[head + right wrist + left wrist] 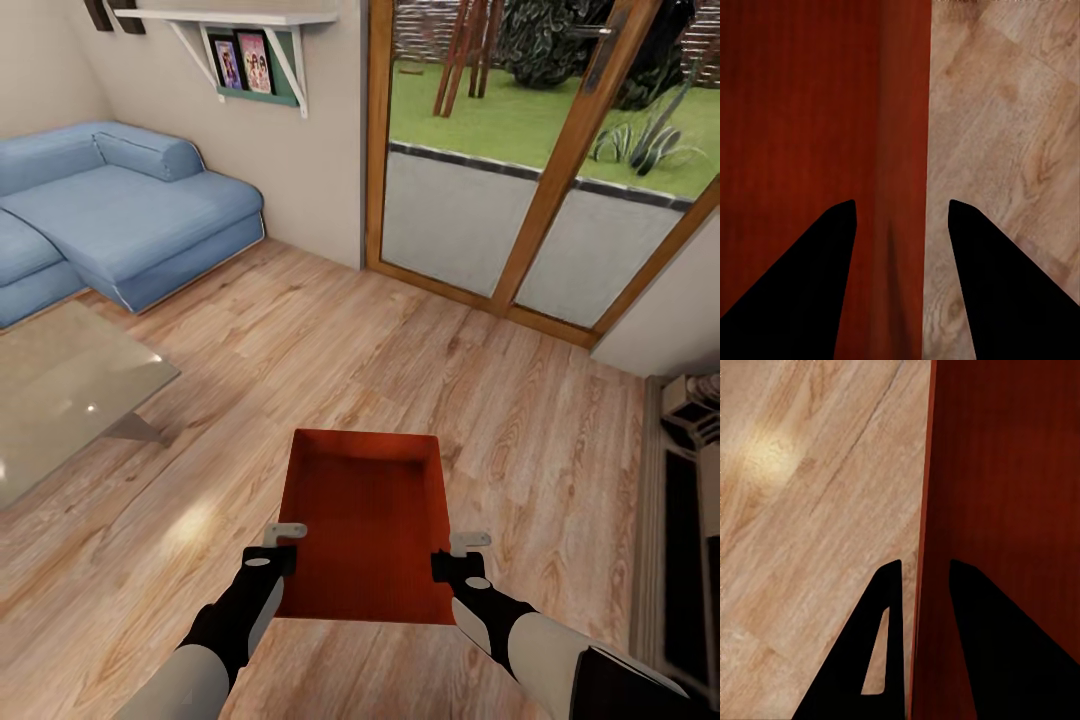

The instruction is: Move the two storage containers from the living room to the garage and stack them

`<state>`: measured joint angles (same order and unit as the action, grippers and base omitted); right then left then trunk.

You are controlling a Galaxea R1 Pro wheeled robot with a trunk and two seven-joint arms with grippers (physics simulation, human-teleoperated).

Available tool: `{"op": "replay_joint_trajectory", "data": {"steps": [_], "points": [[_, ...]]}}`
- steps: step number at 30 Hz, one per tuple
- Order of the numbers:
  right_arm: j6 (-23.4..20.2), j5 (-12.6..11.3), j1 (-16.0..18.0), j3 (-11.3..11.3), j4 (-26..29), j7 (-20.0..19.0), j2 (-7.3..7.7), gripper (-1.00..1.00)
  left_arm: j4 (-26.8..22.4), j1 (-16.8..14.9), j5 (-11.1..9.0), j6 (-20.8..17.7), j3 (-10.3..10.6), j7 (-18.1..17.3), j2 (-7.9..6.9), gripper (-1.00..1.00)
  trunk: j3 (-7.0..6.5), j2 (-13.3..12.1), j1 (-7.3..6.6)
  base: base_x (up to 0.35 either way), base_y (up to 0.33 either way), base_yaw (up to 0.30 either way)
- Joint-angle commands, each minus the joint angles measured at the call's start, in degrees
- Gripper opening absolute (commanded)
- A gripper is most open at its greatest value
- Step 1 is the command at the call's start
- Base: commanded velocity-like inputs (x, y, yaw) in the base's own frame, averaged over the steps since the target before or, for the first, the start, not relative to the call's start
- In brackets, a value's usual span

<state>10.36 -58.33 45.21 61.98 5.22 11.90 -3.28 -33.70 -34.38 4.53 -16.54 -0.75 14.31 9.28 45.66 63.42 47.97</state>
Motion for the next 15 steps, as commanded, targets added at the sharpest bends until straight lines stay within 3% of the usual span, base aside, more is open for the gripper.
{"op": "replay_joint_trajectory", "data": {"steps": [1, 15], "points": [[0.10, 1.02, 0.05, -0.90, 0.32, 0.05, 0.03, -1.00, 1.09, 0.02, 0.04, -0.42, 0.15, 0.30, -0.05, -1.00, -0.15, -0.39, -0.22, 0.000, 0.000, 0.000], [0.28, 1.02, 0.05, -0.91, 0.32, 0.12, 0.03, -1.00, 1.09, 0.02, 0.04, -0.42, 0.13, 0.44, -0.05, -1.00, -2.67, -6.00, -3.30, 0.000, 0.000, 0.000]]}}
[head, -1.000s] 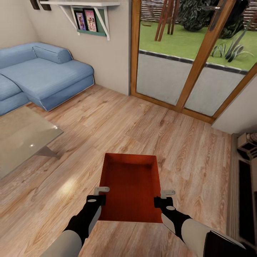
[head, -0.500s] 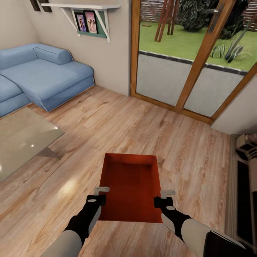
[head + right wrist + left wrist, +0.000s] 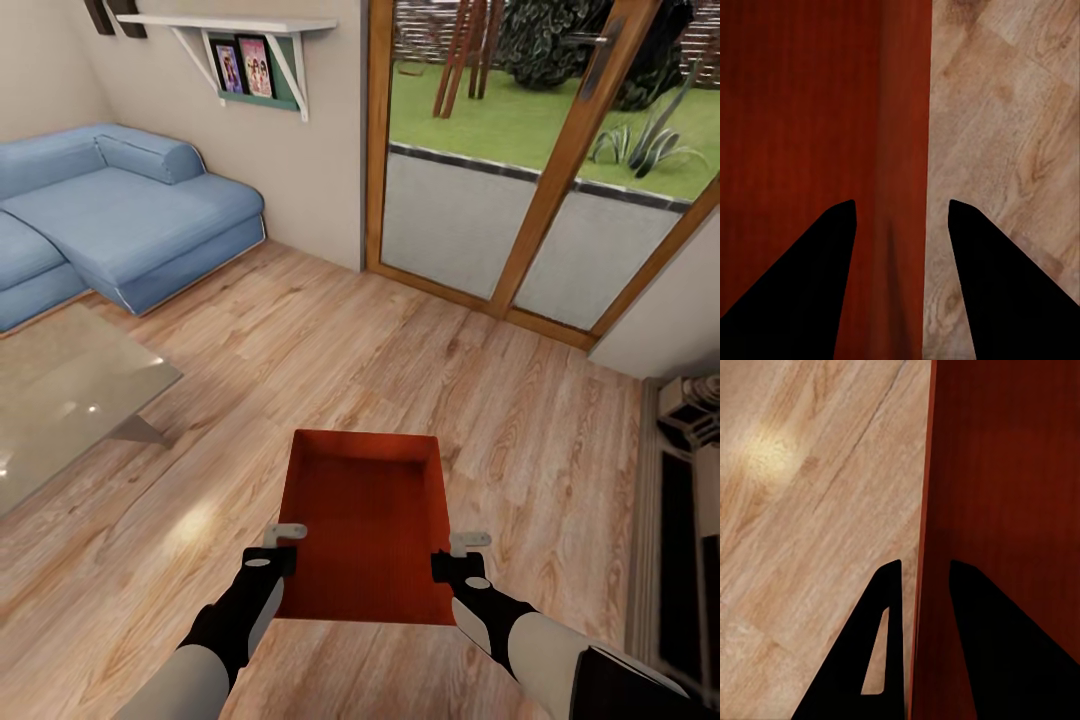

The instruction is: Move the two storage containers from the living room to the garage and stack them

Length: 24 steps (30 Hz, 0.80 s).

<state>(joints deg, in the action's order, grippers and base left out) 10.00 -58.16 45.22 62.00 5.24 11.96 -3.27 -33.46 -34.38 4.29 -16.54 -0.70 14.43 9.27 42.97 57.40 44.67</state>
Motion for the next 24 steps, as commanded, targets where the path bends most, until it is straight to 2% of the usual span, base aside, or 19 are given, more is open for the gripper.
{"op": "replay_joint_trajectory", "data": {"steps": [1, 24], "points": [[0.63, 0.86, 0.04, -0.94, 0.30, 0.07, 0.02, -1.00, 0.85, 0.02, 0.28, -0.43, 0.08, 0.33, -0.04, -1.00, -0.15, -0.39, -0.22, 0.000, 0.000, 0.000], [0.72, 0.86, 0.05, -0.98, 0.30, 0.26, 0.05, -1.00, 0.69, 0.02, 0.28, -0.43, 0.08, 0.43, -0.04, -1.00, -4.28, -9.61, -5.27, 0.000, 0.000, 0.000]]}}
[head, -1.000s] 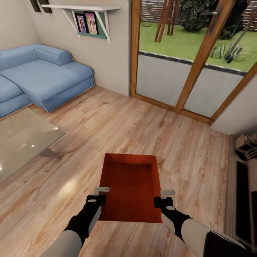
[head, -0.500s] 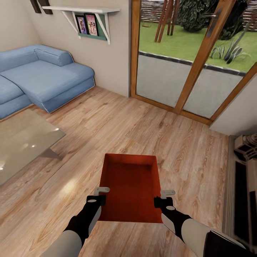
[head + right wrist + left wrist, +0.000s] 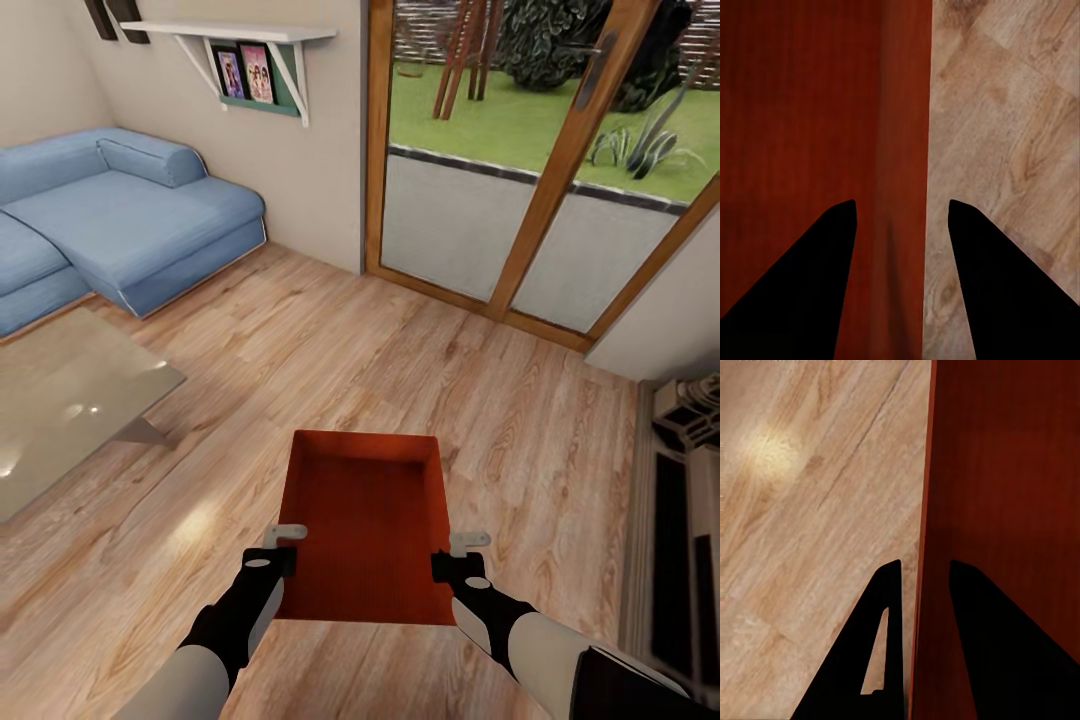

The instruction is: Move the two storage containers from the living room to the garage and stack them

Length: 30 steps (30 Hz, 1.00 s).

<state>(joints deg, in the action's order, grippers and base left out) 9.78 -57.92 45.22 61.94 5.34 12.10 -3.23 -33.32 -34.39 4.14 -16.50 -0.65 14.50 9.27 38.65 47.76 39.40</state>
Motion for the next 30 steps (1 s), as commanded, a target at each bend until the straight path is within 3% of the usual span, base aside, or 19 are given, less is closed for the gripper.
{"op": "replay_joint_trajectory", "data": {"steps": [1, 30], "points": [[0.94, 0.61, 0.05, -0.92, 0.20, 0.11, 0.04, -1.00, 0.54, 0.02, 0.43, -0.47, 0.04, 0.37, -0.04, -1.00, -0.15, -0.38, -0.22, 0.000, 0.000, 0.000], [0.94, 0.61, 0.05, -0.92, 0.20, 0.05, 0.07, -1.00, 0.54, 0.02, 0.34, -0.47, 0.04, 0.35, -0.04, -1.00, -5.35, -12.01, -6.59, 0.000, 0.000, 0.000]]}}
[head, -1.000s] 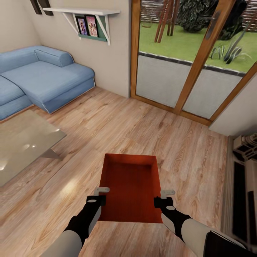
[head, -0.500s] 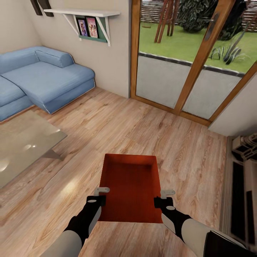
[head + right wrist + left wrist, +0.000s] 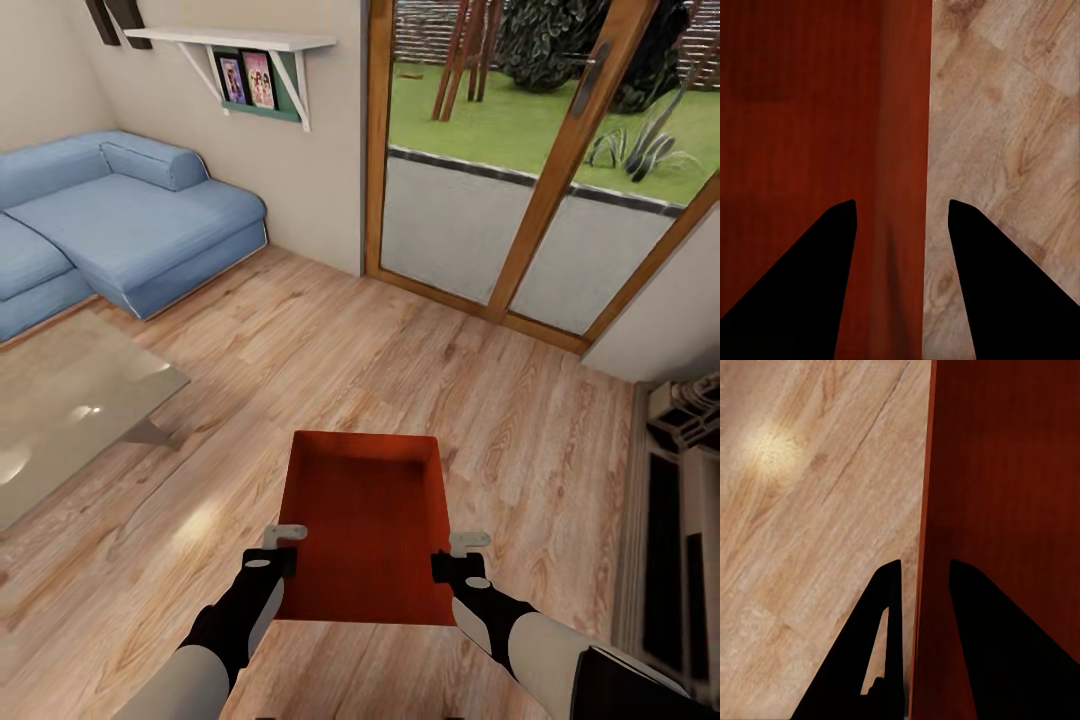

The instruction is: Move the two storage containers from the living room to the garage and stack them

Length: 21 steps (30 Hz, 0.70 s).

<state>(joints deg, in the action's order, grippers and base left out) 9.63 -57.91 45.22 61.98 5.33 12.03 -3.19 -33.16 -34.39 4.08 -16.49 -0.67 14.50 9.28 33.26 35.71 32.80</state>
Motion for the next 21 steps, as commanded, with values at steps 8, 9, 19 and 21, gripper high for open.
{"op": "replay_joint_trajectory", "data": {"steps": [8, 9, 19, 21], "points": [[1.09, 0.60, 0.05, -0.96, 0.20, 0.13, 0.03, -1.00, 0.45, 0.02, 0.33, -0.47, 0.06, 0.35, -0.05, -1.00, -1.39, -3.17, -1.75, 0.000, 0.000, 0.000], [1.09, 0.60, 0.06, -0.97, 0.20, 0.13, 0.03, -1.00, 0.46, 0.02, 0.34, -0.47, 0.06, 0.35, -0.05, -1.00, -1.57, -3.57, -1.97, 0.000, 0.000, 0.000], [1.09, 0.60, 0.05, -0.96, 0.20, 0.10, 0.03, -1.00, 0.36, 0.02, 0.43, -0.47, 0.06, 0.43, -0.05, -1.00, -3.37, -7.58, -4.16, 0.000, 0.000, 0.000], [1.09, 0.60, 0.05, -0.98, 0.20, 0.13, 0.03, -1.00, 0.29, 0.02, 0.47, -0.45, 0.06, 0.44, -0.05, -1.00, -3.73, -8.38, -4.60, 0.000, 0.000, 0.000]]}}
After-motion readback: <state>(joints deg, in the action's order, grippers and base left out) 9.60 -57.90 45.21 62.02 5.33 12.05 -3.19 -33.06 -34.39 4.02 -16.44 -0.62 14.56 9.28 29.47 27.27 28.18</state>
